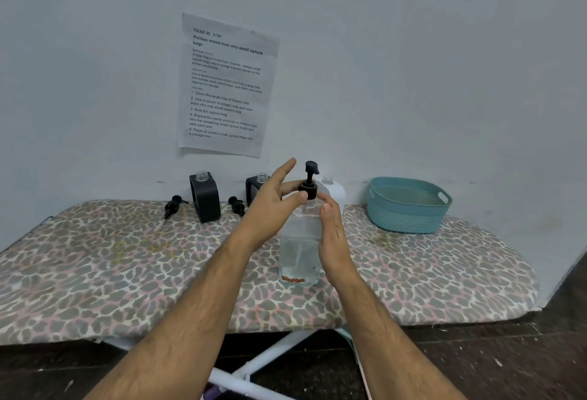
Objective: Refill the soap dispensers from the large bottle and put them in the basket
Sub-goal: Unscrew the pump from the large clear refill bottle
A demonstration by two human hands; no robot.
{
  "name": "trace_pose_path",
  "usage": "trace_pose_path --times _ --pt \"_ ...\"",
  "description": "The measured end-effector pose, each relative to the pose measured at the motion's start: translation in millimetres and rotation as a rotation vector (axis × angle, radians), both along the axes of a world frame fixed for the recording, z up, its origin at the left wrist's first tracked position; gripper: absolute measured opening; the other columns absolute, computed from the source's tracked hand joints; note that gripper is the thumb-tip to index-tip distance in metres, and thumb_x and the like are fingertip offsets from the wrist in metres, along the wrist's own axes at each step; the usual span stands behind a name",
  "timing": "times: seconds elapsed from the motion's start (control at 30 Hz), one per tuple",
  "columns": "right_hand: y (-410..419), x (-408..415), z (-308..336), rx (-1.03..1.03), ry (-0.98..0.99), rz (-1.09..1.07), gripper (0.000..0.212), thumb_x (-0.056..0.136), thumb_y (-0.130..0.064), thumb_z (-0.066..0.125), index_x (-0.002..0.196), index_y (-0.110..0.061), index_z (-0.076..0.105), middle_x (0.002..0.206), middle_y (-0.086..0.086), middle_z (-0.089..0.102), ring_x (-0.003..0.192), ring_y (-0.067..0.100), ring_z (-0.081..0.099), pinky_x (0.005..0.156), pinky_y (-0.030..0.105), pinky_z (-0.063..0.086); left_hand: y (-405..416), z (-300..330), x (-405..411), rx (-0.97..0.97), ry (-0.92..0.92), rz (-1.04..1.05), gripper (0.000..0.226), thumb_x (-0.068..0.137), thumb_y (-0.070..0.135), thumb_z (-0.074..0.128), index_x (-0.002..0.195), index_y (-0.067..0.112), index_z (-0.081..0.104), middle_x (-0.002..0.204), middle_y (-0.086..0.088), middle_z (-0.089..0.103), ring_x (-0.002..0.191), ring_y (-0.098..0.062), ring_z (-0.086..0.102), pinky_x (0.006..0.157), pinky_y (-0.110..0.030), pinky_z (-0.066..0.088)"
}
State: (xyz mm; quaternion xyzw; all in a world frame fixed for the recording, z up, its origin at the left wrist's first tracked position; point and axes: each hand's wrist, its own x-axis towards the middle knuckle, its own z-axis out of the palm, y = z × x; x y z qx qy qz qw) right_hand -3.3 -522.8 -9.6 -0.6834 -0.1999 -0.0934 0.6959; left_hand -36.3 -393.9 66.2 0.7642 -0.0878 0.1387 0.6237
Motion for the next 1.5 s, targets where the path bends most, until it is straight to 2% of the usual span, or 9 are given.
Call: trace_pose_path --times 0.1,0.27,0.43,0.57,0.73,0.93,1.13,1.23,1.5 --pt "-0.2 0.0 0.6 -0.003 -0.012 -0.005 0.043 0.106 -0.039 0.027 0.141 -0.024 0.047 0.143 -0.012 0.048 0.126 -0.017 0.04 0.094 -0.003 0.03 5.9 -2.3 -3.5 -0.015 -0.031 0.043 0.06 0.097 0.012 0.061 0.15 0.024 0.036 0.106 0.021 0.073 0.108 0.014 0.059 0.097 -0.018 0.039" --pt "0.0 2.2 -0.8 -0.017 -0.005 -0.013 0.042 0.107 -0.039 0.027 0.141 -0.025 0.047 0.144 -0.01 0.048 0.126 -0.015 0.04 0.094 -0.003 0.03 4.7 -2.7 1.3 -0.059 -0.06 0.152 0.055 0.086 0.009 0.073 0.137 0.019 0.052 0.097 0.006 0.072 0.102 -0.008 0.067 0.098 -0.027 0.048" --pt "0.9 2.0 -1.2 -0.001 0.003 -0.002 0.042 0.107 -0.037 0.026 0.144 -0.026 0.044 0.144 -0.012 0.047 0.125 -0.018 0.041 0.094 -0.002 0.032 -8.9 1.3 9.9 0.013 -0.027 0.064 0.04 0.083 0.014 0.078 0.118 0.021 0.062 0.11 0.012 0.068 0.107 0.0 0.063 0.099 -0.023 0.05" --pt "0.3 -1.3 3.6 0.019 -0.01 0.019 0.034 0.109 -0.03 0.026 0.139 -0.034 0.042 0.136 -0.027 0.045 0.124 -0.022 0.04 0.096 -0.002 0.03 -16.8 4.3 12.5 -0.01 -0.032 0.02 0.029 0.084 0.012 0.077 0.106 0.028 0.065 0.112 0.007 0.071 0.109 -0.004 0.065 0.103 -0.032 0.05" --pt "-1.0 2.0 -1.3 0.004 0.009 0.004 0.043 0.105 -0.042 0.027 0.141 -0.026 0.046 0.143 -0.012 0.049 0.128 -0.013 0.042 0.095 -0.002 0.032 -6.7 1.2 4.9 -0.031 -0.038 0.024 0.03 0.089 0.011 0.071 0.115 0.024 0.065 0.114 0.007 0.072 0.112 -0.003 0.064 0.104 -0.029 0.048" --pt "-2.2 -0.8 1.1 -0.001 0.025 0.018 0.041 0.108 -0.036 0.026 0.141 -0.024 0.046 0.136 -0.014 0.051 0.113 -0.022 0.047 0.085 -0.002 0.037 7.1 -3.8 0.1 -0.011 -0.022 0.12 0.042 0.088 0.014 0.073 0.128 0.016 0.063 0.114 0.005 0.07 0.112 -0.006 0.064 0.105 -0.031 0.048" --pt "-3.9 -0.5 4.1 -0.038 0.055 0.009 0.039 0.108 -0.037 0.026 0.14 -0.026 0.046 0.14 -0.01 0.049 0.115 -0.024 0.043 0.086 -0.004 0.034 -1.2 2.4 8.6 0.039 0.013 0.098 0.046 0.083 0.02 0.078 0.127 0.015 0.065 0.115 0.002 0.071 0.112 -0.01 0.065 0.104 -0.035 0.049" --pt "-7.4 -2.7 7.6 -0.063 0.058 0.033 0.038 0.108 -0.036 0.028 0.141 -0.026 0.045 0.139 -0.013 0.048 0.113 -0.028 0.042 0.086 -0.006 0.032 -6.1 4.0 10.8 0.042 0.003 0.059 0.027 0.085 0.015 0.076 0.111 0.021 0.07 0.108 0.004 0.074 0.107 -0.008 0.067 0.101 -0.032 0.051" --pt "-27.8 -5.6 19.9 -0.204 0.043 0.061 0.049 0.101 -0.045 0.046 0.148 -0.028 0.044 0.147 -0.012 0.047 0.131 -0.002 0.043 0.1 0.01 0.033 -9.0 17.2 9.2 -0.031 -0.066 0.149 0.025 0.079 0.011 0.08 0.101 0.021 0.072 0.098 0.005 0.076 0.095 -0.006 0.071 0.091 -0.025 0.055"
